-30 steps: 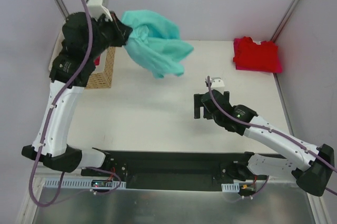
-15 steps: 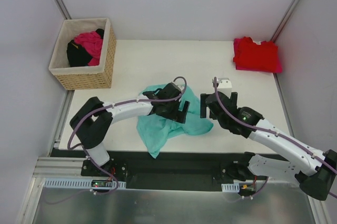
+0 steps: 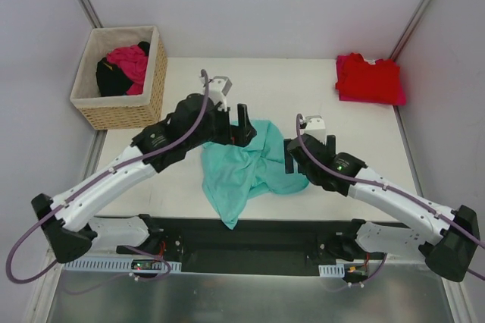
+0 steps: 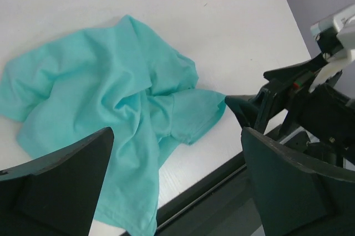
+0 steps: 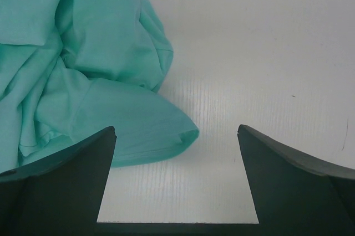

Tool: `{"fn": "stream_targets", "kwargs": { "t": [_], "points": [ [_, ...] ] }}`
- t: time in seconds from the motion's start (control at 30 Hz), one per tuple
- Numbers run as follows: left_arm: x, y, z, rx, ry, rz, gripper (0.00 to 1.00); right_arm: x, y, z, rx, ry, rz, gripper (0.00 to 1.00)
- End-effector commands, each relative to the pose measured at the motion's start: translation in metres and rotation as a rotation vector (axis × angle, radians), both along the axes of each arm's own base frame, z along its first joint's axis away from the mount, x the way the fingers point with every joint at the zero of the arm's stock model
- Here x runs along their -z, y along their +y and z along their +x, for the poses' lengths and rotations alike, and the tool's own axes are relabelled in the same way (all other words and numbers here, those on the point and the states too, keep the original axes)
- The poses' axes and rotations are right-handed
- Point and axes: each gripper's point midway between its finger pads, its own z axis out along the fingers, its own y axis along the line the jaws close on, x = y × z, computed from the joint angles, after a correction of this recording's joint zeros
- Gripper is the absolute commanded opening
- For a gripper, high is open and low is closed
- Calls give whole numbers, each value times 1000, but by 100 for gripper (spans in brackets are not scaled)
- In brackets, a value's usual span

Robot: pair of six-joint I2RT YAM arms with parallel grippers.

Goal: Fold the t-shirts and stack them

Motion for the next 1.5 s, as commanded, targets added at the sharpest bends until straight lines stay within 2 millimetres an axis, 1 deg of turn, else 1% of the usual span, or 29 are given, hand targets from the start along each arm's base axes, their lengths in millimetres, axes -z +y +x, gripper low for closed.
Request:
{"fn": "stream_targets", "kwargs": {
  "t": [0.0, 0.03, 0.07, 0.1, 0.13, 0.17, 0.2, 0.23, 0.27, 0.3, 0.37, 0.43, 0.47, 0.53, 0.6, 0.63, 0.67, 0.7, 0.73, 0.77, 0.8, 0.83, 0.93, 1.0, 1.03, 1.17, 1.27, 1.37, 1.47],
  "points": [
    [48, 47, -32, -117, 167, 77, 99, 2, 12, 6, -18, -4, 14, 96],
    [68, 53, -42, -120, 216, 103, 99, 4, 13, 6, -19, 1, 8, 96],
    [71, 57, -49, -136, 242, 73, 99, 10, 15, 6, -22, 20, -6, 96],
    [79, 59, -54, -139, 265, 73, 99, 12, 16, 7, -21, 24, -9, 96],
    [99, 64, -64, -138, 304, 98, 99, 16, 18, 8, -23, 35, -16, 96],
    [101, 65, -71, -146, 323, 77, 99, 23, 21, 8, -24, 57, -30, 96],
    [116, 69, -78, -147, 350, 97, 99, 28, 24, 9, -28, 71, -33, 96],
    [122, 67, -87, -131, 366, 104, 98, 31, 27, 10, -27, 83, -33, 96],
    [128, 66, -92, -139, 389, 101, 98, 43, 32, 8, -40, 125, -47, 96],
    [139, 68, -98, -136, 408, 121, 98, 48, 36, 8, -47, 145, -47, 96],
    [148, 64, -108, -128, 440, 133, 98, 57, 49, 5, -82, 198, -33, 96],
    [159, 63, -116, -121, 458, 160, 97, 69, 56, 3, -97, 243, -40, 96],
    [160, 59, -121, -109, 458, 164, 97, 72, 59, 2, -101, 259, -32, 96],
    [160, 53, -126, -92, 459, 178, 97, 79, 59, 1, -89, 277, -43, 96],
    [158, 44, -133, -53, 456, 192, 97, 81, 54, 0, -66, 277, -59, 96],
    [162, 40, -136, -40, 463, 211, 97, 81, 51, 0, -58, 277, -64, 96],
    [163, 36, -138, -30, 465, 222, 97, 80, 47, 2, -32, 263, -74, 96],
    [161, 29, -145, 5, 458, 232, 96, 82, 38, -2, -15, 267, -97, 96],
    [166, 26, -148, 13, 462, 259, 97, 77, 33, -1, 3, 247, -97, 96],
    [167, 23, -151, 21, 463, 268, 96, 74, 24, 1, 32, 216, -117, 96],
    [167, 19, -156, 36, 459, 273, 96, 78, 13, -4, 54, 219, -134, 96],
    [172, 17, -158, 33, 469, 288, 96, 70, 9, -4, 66, 193, -113, 96],
    [175, 12, -161, 37, 474, 304, 96, 77, -2, -14, 89, 206, -104, 96],
    [172, 8, -161, 46, 470, 303, 97, 79, -5, -17, 101, 208, -91, 96],
    [173, 7, -161, 50, 468, 308, 96, 84, -8, -20, 111, 218, -91, 96],
    [168, 3, -160, 57, 464, 300, 96, 93, -12, -25, 124, 227, -81, 96],
    [170, 5, -159, 44, 461, 303, 96, 101, -14, -29, 138, 230, -67, 97],
    [180, 14, -159, 16, 467, 325, 96, 107, -15, -30, 148, 232, -51, 98],
    [190, 22, -157, -33, 471, 337, 92, 111, -14, -31, 149, 238, -41, 99]
  ]
}}
